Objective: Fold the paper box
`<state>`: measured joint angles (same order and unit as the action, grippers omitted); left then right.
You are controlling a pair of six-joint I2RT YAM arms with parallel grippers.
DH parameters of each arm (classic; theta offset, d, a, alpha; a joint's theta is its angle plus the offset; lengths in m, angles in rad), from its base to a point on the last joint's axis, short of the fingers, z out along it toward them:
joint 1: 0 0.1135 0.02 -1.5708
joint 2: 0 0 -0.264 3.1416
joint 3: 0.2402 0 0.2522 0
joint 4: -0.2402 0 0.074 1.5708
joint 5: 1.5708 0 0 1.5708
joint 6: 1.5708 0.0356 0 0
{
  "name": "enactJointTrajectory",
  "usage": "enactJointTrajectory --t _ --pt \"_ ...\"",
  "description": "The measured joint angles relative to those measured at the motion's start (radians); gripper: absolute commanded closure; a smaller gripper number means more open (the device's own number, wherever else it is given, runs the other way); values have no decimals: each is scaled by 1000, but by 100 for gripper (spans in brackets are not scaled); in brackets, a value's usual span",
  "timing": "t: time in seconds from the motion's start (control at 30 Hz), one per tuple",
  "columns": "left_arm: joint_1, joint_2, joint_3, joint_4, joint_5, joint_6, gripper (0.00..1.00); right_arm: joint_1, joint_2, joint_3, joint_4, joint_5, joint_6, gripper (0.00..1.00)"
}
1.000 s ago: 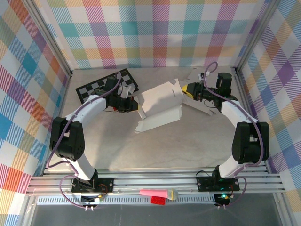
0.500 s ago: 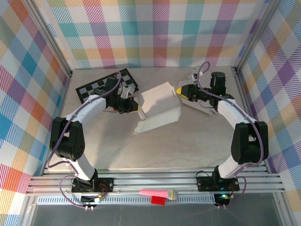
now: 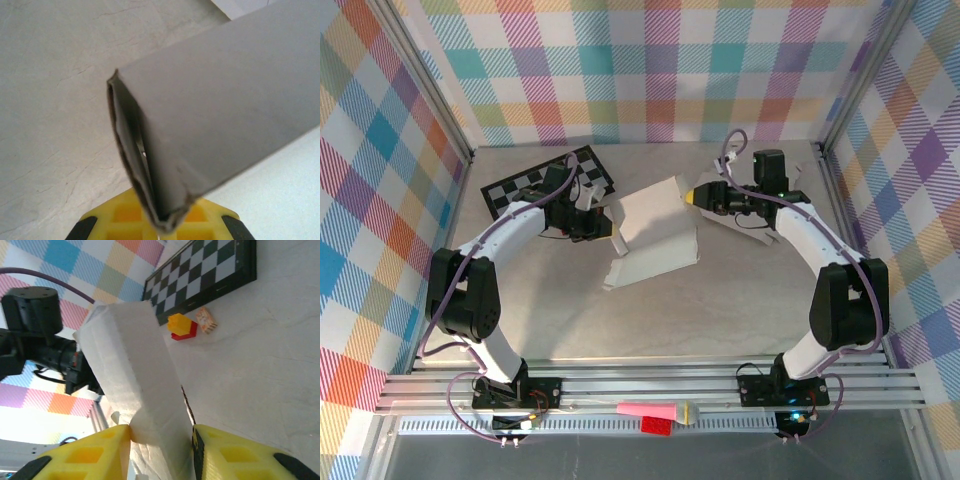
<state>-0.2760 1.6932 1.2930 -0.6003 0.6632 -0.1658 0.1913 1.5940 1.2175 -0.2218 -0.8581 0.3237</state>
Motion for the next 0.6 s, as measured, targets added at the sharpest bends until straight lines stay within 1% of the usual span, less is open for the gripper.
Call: enactJointTrajectory --t 0.33,0.5,0.6 --pt "0 0 0 -26 -21 3 100 84 -29 23 -111 234 -106 65" --pt "-4 0 0 -30 -47 6 100 143 -34 24 -147 377 -140 65" --pt "-5 0 0 -31 -58 7 100 177 -34 29 -175 470 -161 63"
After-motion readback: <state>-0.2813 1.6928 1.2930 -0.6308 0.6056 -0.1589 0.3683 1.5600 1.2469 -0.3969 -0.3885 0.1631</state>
